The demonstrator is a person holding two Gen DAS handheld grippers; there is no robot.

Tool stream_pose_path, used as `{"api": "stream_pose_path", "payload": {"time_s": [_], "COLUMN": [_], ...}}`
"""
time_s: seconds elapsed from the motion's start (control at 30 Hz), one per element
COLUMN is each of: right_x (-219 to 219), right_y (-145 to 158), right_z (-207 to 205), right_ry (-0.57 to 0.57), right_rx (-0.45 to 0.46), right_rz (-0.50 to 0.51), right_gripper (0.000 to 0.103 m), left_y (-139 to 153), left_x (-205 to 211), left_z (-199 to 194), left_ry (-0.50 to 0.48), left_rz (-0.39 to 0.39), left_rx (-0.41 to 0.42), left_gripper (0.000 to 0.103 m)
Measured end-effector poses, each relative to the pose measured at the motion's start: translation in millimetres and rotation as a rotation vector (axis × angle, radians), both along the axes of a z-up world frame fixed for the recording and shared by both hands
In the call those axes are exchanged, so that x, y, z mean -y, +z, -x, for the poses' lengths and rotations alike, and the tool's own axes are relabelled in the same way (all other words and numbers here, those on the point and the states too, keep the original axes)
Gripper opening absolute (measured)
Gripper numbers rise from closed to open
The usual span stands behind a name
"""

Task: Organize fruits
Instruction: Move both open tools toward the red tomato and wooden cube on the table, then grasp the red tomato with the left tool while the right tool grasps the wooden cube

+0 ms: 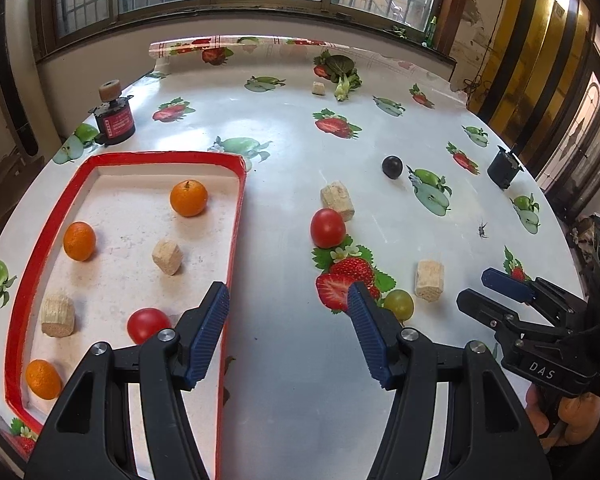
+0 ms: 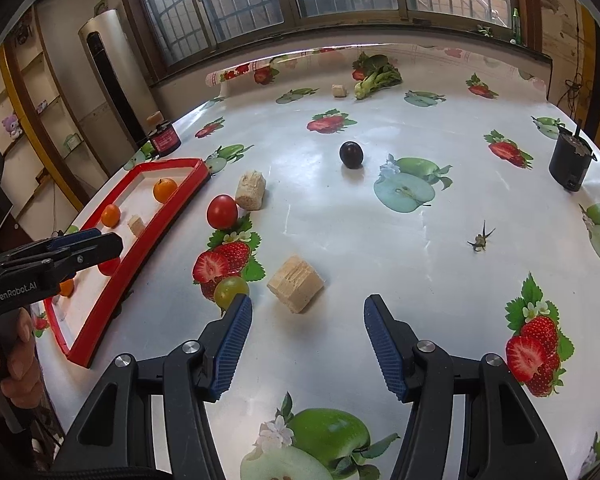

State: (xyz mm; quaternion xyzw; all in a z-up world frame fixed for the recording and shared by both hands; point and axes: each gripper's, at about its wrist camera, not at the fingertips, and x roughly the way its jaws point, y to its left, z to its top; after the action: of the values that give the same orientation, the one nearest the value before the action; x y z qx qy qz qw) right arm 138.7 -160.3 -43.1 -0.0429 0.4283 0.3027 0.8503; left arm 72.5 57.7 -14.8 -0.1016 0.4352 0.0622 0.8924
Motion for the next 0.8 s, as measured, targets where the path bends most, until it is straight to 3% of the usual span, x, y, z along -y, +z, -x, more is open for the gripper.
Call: {"api": "stream_pose_path", "payload": {"time_s": [0.27, 0.43, 0.6, 0.7, 0.8], "right_x": [-20.2, -28.7, -32.6, -35.5, -37.1], "right_y": [-13.3, -26.7, -30.9, -31.9, -31.4], "right_z": [-16.8, -27.7, -32.8, -34.1, -32.8], "right_ry": [0.041, 0.054, 0.061, 0.07, 0.08], "right_rx": [-0.021, -0.059, -0.067, -0.07, -0.064], "right_rz": [0.031, 0.039, 0.024, 0.016, 0.019], "right_gripper": [0.057, 0.048, 0.045, 0.038, 0.037], "left_y": [-14.7, -26.6, -42.7, -52.4, -51.7], "left_x": [5.8, 7.8, 9.8, 11.6, 13.9], "left_z": [-41.1, -65.0, -85.0, -91.9, -92.7], "left_ry": [-0.014, -0.024, -0.04, -0.055, -0.073], "left_rz": [0.015, 0.02, 0.038, 0.057, 0.042], "left_rx": [-0.038, -0.068, -0.103, -0.115, -0.098], "left_gripper": [0.06, 0.06, 0.06, 0.052, 0.029]}}
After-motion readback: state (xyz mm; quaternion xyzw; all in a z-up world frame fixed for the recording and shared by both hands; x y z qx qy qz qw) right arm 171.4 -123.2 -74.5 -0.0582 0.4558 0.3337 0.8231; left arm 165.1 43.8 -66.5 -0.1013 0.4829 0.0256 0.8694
